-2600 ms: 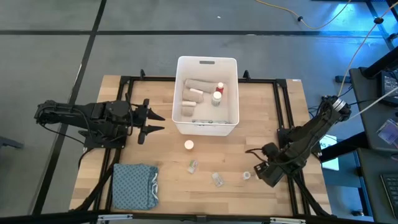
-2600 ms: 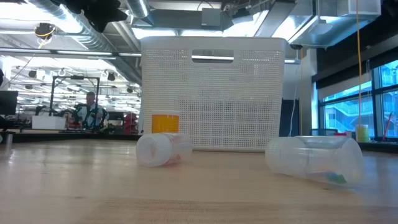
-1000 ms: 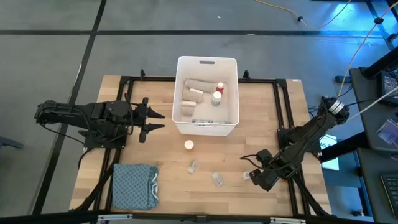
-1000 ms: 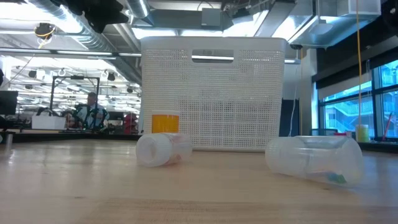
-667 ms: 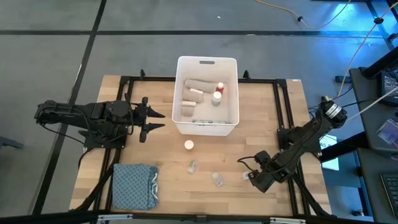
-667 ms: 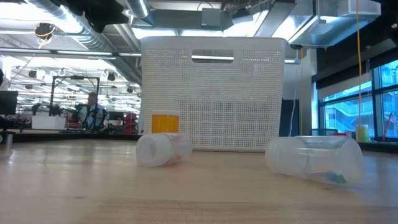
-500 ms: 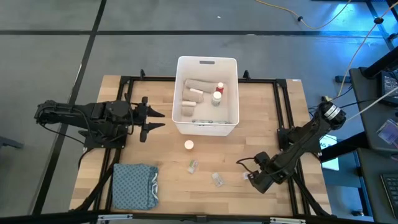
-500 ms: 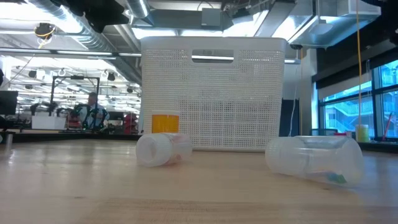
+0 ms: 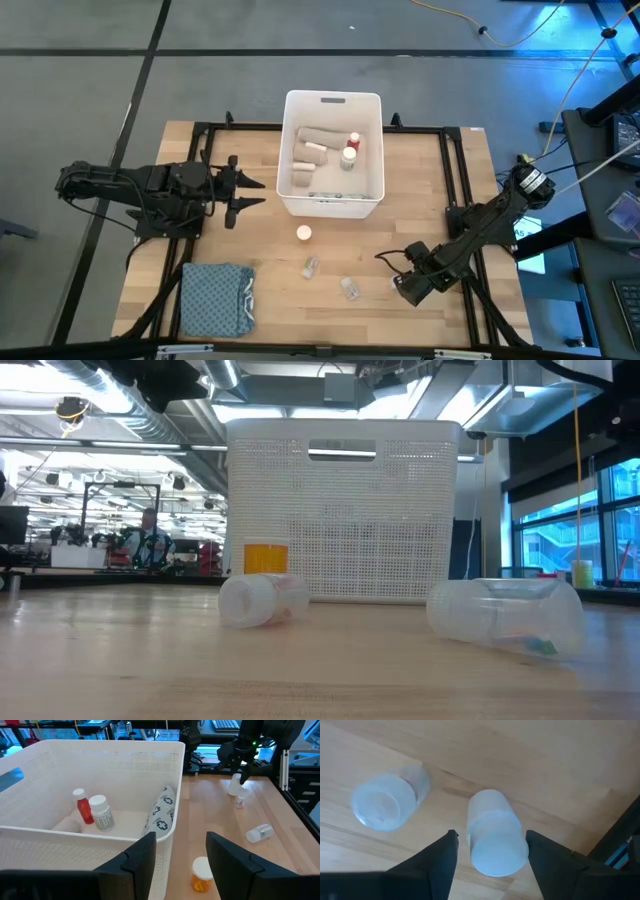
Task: Pick & place medical supplies in basket/bin
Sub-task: Put the small white pill bottle into the white bin, then put the right transparent pill bottle into the white bin
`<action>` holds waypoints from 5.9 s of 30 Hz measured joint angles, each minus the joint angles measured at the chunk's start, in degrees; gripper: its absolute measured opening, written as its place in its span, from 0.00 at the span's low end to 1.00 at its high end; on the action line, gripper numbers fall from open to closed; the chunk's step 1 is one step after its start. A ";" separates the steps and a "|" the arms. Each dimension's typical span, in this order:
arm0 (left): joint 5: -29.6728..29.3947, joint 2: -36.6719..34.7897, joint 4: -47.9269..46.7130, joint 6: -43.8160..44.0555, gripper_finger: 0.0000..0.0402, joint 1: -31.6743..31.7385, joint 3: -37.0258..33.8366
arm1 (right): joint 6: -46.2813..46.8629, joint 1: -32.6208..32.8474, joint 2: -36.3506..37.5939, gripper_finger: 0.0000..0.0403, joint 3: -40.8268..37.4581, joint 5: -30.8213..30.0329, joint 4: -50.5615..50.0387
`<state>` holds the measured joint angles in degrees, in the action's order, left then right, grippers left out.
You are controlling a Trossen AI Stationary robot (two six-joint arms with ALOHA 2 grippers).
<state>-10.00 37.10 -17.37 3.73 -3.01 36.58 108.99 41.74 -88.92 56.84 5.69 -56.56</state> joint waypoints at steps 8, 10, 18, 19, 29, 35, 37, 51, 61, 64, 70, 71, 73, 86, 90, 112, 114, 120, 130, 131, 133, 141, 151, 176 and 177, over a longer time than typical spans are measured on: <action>0.00 0.00 0.00 0.00 0.41 0.00 0.00 | -1.64 0.00 0.00 0.48 0.00 0.17 0.71; 0.00 0.01 0.00 0.00 0.41 0.00 0.00 | -1.68 0.00 0.00 0.47 0.00 0.17 0.70; 0.00 0.02 0.00 0.00 0.41 0.00 0.00 | -3.88 0.00 0.09 0.38 0.07 0.22 0.66; 0.00 0.00 0.00 0.00 0.41 0.00 0.00 | -4.37 0.00 0.09 0.37 0.09 0.24 0.65; 0.02 0.02 0.67 0.00 0.41 0.00 0.00 | -10.45 -0.01 2.07 0.39 6.46 -1.22 -0.31; 0.01 0.00 3.06 0.00 0.41 0.00 0.00 | -25.72 -2.33 2.51 0.39 17.24 -10.35 -3.94; 0.02 0.02 2.80 0.00 0.41 0.00 0.00 | -34.34 -3.47 2.51 0.39 22.00 -16.43 -5.04; 0.02 0.00 2.16 0.00 0.41 0.00 0.00 | -83.35 -27.44 2.34 0.40 48.82 -29.13 -12.57; 0.02 0.00 0.35 0.00 0.41 0.00 0.00 | -100.76 -53.80 -2.15 0.40 50.73 -15.75 -11.21; 0.02 0.00 -0.18 0.00 0.41 0.00 0.00 | -104.36 -58.03 -6.49 0.40 50.73 -9.95 -11.02; -1.05 0.01 -2.01 0.02 0.41 0.00 0.00 | -108.58 -63.40 -16.00 0.40 50.69 -4.13 -14.10; -1.05 0.02 -2.22 0.02 0.41 0.00 0.00 | -109.21 -63.88 -17.48 0.40 50.69 -4.09 -15.09; -1.03 0.01 -2.27 0.09 0.41 0.00 0.00 | -109.59 -64.62 -20.09 0.40 50.66 -4.11 -17.16; -1.05 0.00 -2.41 0.09 0.41 0.00 0.00 | -111.23 -65.42 -28.44 0.40 50.64 -4.09 -18.58; -1.04 0.01 -2.71 0.09 0.41 0.00 0.00 | -111.23 -65.42 -30.91 0.40 50.64 -4.10 -18.57; -1.05 0.02 -4.33 0.11 0.41 0.00 0.00 | -110.74 -65.42 -35.69 0.47 50.62 -4.31 -16.00; -1.05 0.01 -4.33 0.13 0.41 0.00 0.00 | -110.73 -65.42 -35.69 0.49 50.62 -4.28 -16.00; -1.03 0.00 -4.33 0.55 0.41 0.00 0.00 | -110.62 -65.42 -35.67 0.59 50.62 -4.13 -16.07; -1.05 0.01 -4.32 1.05 0.41 0.00 0.00 | -108.96 -65.15 -35.63 0.66 59.34 -4.11 -24.96; -1.05 0.02 -4.31 1.05 0.41 0.00 0.00 | -108.92 -65.04 -35.63 0.66 61.29 -4.15 -25.53; -1.04 0.01 -4.31 1.06 0.41 0.00 0.00 | -107.86 -64.68 -35.63 0.66 65.46 -4.43 -27.49; -1.04 0.00 -5.69 1.55 0.41 0.00 0.00 | -101.73 -59.90 -32.22 0.66 76.47 -4.28 -31.44; -1.03 0.00 -6.46 1.55 0.41 0.00 0.00 | -88.33 -44.28 -22.61 0.66 75.97 -5.56 -33.46; -0.59 0.02 -1.98 0.13 0.41 0.00 0.00 | -15.45 -3.21 -18.15 0.63 43.66 -6.21 -31.95; -0.60 0.01 -1.82 0.15 0.41 0.00 0.00 | -14.95 -3.36 -17.72 0.63 42.18 -5.50 -30.74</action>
<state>-10.60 37.11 -19.19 3.87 -3.01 36.58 94.04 38.38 -106.64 99.01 0.20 -87.29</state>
